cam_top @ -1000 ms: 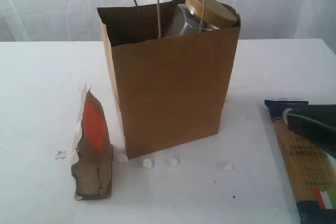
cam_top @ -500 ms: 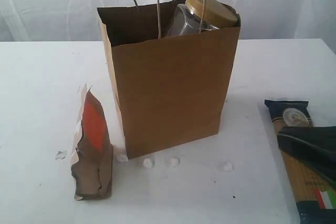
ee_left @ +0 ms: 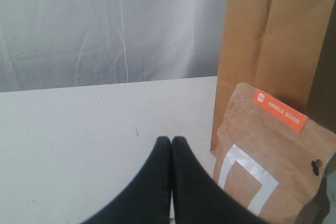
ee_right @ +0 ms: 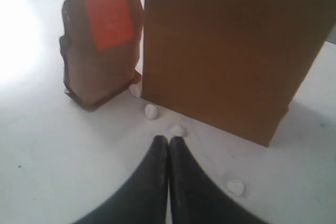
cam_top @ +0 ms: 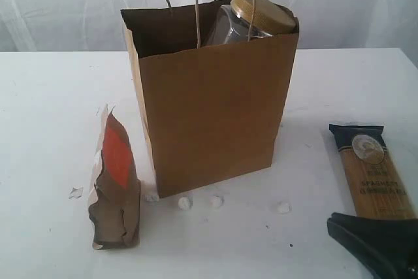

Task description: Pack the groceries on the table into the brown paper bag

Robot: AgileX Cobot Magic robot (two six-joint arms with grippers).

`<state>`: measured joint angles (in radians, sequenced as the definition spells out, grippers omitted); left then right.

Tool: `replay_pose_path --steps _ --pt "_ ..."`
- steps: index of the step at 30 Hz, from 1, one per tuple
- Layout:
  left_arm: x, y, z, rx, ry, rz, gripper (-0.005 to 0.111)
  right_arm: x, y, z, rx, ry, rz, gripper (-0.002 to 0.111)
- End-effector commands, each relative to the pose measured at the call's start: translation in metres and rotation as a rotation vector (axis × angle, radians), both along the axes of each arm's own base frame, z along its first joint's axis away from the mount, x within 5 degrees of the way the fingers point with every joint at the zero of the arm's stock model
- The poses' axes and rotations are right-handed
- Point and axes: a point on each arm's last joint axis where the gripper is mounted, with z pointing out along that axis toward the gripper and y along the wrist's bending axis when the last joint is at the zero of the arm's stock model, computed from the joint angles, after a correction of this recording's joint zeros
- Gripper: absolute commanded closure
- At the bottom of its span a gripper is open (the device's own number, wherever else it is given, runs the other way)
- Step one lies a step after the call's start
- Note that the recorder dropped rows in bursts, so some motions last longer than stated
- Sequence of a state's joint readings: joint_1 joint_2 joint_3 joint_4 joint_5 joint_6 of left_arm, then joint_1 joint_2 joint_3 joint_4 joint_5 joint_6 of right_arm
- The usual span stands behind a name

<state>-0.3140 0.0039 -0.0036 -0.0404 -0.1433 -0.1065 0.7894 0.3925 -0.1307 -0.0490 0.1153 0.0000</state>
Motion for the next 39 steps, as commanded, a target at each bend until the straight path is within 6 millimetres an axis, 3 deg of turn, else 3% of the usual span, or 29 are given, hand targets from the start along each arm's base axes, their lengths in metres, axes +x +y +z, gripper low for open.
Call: replay_pose_path --steps 1,5,15,39 --pt "0.000 0.000 -0.001 -0.007 -0.003 0.003 0.107 -0.003 -0.013 -0.016 0.021 -0.034 -0.086 0.108" --pt "0.000 0.000 -0.001 -0.007 -0.003 0.003 0.107 -0.005 -0.022 -0.028 0.032 -0.050 -0.164 0.108" --pt "0.000 0.000 -0.001 -0.007 -0.003 0.003 0.107 -0.011 -0.039 -0.035 -0.001 -0.020 -0.327 0.108" --pt "0.000 0.000 -0.001 -0.007 -0.003 0.003 0.107 -0.013 -0.040 -0.035 0.015 -0.027 -0.336 0.108"
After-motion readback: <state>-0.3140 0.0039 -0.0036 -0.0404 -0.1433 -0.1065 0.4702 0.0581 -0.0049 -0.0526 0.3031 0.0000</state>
